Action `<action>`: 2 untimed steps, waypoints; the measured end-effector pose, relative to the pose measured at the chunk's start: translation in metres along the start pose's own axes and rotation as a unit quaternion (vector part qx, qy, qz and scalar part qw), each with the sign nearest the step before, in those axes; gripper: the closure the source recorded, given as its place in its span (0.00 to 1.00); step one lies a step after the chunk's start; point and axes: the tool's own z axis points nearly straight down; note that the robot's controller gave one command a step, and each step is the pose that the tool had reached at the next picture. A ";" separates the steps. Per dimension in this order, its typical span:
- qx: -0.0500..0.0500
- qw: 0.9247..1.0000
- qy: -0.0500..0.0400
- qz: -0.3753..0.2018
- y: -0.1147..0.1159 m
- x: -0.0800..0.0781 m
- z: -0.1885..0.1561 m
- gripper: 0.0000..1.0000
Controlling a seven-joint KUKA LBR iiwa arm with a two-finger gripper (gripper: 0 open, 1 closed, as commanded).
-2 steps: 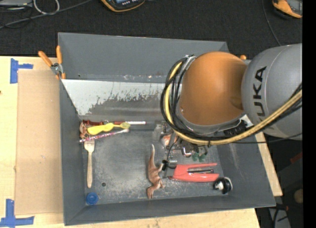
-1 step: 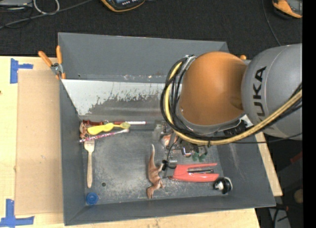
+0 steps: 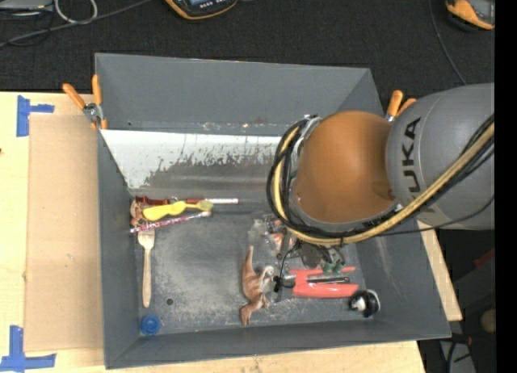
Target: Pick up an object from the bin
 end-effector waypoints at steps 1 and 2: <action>0.000 1.000 -0.002 -0.002 -0.029 0.031 0.075 0.00; 0.000 0.994 -0.003 -0.112 -0.047 0.024 0.099 0.00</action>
Offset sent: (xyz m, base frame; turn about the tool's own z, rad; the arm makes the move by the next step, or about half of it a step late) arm -0.0070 -0.0587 -0.1100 -0.3174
